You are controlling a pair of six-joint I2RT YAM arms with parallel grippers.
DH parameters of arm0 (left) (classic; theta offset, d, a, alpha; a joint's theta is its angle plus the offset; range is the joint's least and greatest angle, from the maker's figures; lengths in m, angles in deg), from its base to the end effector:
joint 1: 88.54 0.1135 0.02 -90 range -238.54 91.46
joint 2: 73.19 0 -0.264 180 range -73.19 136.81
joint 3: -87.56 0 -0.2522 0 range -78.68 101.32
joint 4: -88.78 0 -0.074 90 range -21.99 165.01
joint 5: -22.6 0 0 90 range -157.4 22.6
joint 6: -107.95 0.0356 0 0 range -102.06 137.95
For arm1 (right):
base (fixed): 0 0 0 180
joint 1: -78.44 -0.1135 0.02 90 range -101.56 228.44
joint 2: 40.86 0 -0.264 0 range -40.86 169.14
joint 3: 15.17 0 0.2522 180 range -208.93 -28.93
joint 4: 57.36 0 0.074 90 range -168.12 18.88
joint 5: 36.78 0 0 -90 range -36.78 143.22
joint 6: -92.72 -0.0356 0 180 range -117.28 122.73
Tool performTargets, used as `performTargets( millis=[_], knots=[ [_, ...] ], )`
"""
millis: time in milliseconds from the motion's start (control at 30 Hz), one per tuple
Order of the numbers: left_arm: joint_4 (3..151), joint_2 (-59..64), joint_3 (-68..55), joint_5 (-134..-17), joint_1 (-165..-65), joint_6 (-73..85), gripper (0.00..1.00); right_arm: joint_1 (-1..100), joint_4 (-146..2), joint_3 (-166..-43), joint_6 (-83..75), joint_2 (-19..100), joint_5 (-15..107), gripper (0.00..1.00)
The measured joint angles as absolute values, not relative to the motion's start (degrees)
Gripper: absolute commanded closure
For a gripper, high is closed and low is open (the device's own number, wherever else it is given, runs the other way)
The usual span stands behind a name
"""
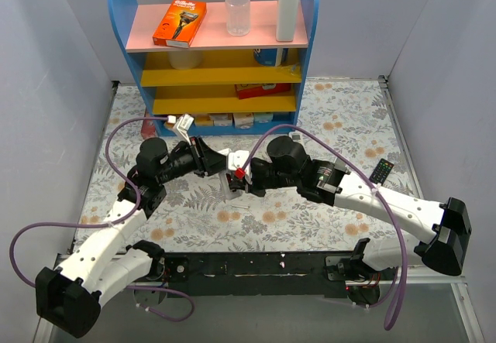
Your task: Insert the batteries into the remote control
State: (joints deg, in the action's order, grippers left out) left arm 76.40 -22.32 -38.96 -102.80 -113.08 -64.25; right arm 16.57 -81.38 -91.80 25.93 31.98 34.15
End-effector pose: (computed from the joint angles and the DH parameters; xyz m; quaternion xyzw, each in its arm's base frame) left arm 0.1796 -0.1047 0.3123 -0.1797 0.7327 -0.6313 0.1796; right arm 0.1287 0.2654 0.3452 -0.6168 0.5320 0.3149 0.4873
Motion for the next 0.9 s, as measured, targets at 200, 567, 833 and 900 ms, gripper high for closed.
performTargets(
  millis=[200,567,833,900],
  knots=[
    [78.8,-24.0,-42.6,-100.2,-113.5,-64.5,1.00,16.6,-80.8,-91.7,22.1,32.0,35.1,0.82],
    [81.1,-27.0,-54.2,-87.6,-113.5,-64.4,1.00,18.5,-80.6,-91.4,11.3,28.1,44.0,0.40],
    [81.0,-33.8,-58.9,-84.0,-113.5,-64.8,1.00,26.8,-83.4,-89.0,1.2,27.5,47.4,0.34],
    [80.7,-34.6,-59.2,-83.4,-113.5,-64.8,1.00,29.0,-84.9,-89.0,-0.7,29.3,47.8,0.35]
  ],
)
